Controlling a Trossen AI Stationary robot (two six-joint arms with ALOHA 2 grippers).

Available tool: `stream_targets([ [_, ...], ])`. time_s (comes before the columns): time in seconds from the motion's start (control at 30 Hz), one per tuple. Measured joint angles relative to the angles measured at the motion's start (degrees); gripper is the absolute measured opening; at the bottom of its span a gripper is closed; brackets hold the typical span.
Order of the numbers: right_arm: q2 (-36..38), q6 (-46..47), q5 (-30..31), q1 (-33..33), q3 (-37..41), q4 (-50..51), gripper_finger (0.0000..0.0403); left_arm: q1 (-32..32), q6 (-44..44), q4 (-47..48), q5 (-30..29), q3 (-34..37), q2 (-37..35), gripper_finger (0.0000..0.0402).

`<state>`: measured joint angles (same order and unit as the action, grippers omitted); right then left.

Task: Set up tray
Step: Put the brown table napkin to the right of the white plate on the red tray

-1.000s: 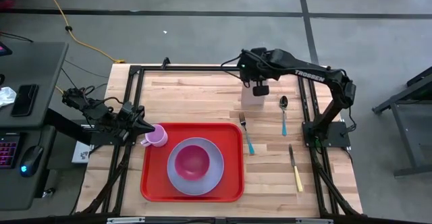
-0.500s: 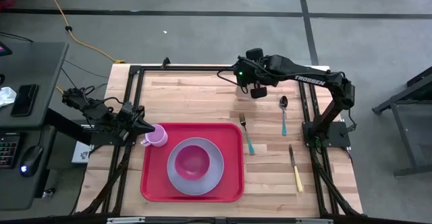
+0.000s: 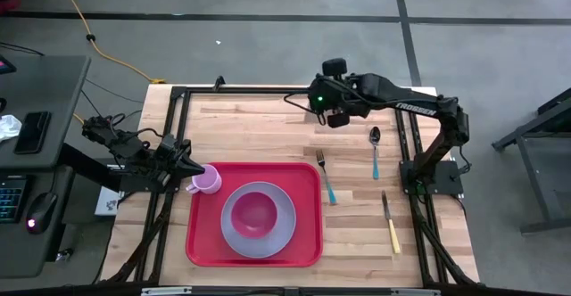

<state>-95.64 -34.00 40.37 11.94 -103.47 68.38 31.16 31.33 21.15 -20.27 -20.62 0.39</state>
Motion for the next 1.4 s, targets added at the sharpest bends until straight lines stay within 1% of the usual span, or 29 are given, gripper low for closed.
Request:
stream_targets([
  [0.1, 0.0, -0.6, 0.6, -1.4, -4.0, 0.1, 0.0, 0.0, 0.0, 0.0, 0.0, 0.0, 0.0, 0.0049],
  [0.3, 0.0, -0.6, 5.0, -5.8, -10.9, 2.4, 0.0, 0.0, 0.0, 0.0, 0.0, 0.0, 0.0, 0.0049],
  [0.5, 0.1, 0.4, 9.1, -11.4, -14.4, 2.6, 0.0, 0.0, 0.0, 0.0, 0.1, 0.0, 0.0, 0.0049],
  [0.63, 0.1, 3.2, 9.8, -15.5, -15.0, 2.6, 0.0, 0.0, 0.0, 0.0, 0.3, 0.0, 0.0, 0.0049],
  [0.77, 0.1, 5.9, 11.9, -19.8, -15.0, 3.0, 0.0, 0.0, 0.0, 0.0, 0.3, 0.0, 0.0, 0.0049],
  [0.97, 0.1, 12.3, 13.7, -25.6, -15.0, 3.3, 0.0, 0.0, 0.3, 0.0, 0.8, 0.0, 0.0, 0.0049],
  [1.17, 0.1, 19.0, 14.5, -30.7, -15.0, 3.3, 0.0, 0.0, 0.7, -0.1, 2.8, 0.0, 0.0, 0.0049],
  [1.4, 0.0, 26.6, 14.6, -35.6, -15.0, 3.9, 0.0, 0.0, 1.9, -0.1, 3.1, 0.0, 0.0, 0.0049],
])
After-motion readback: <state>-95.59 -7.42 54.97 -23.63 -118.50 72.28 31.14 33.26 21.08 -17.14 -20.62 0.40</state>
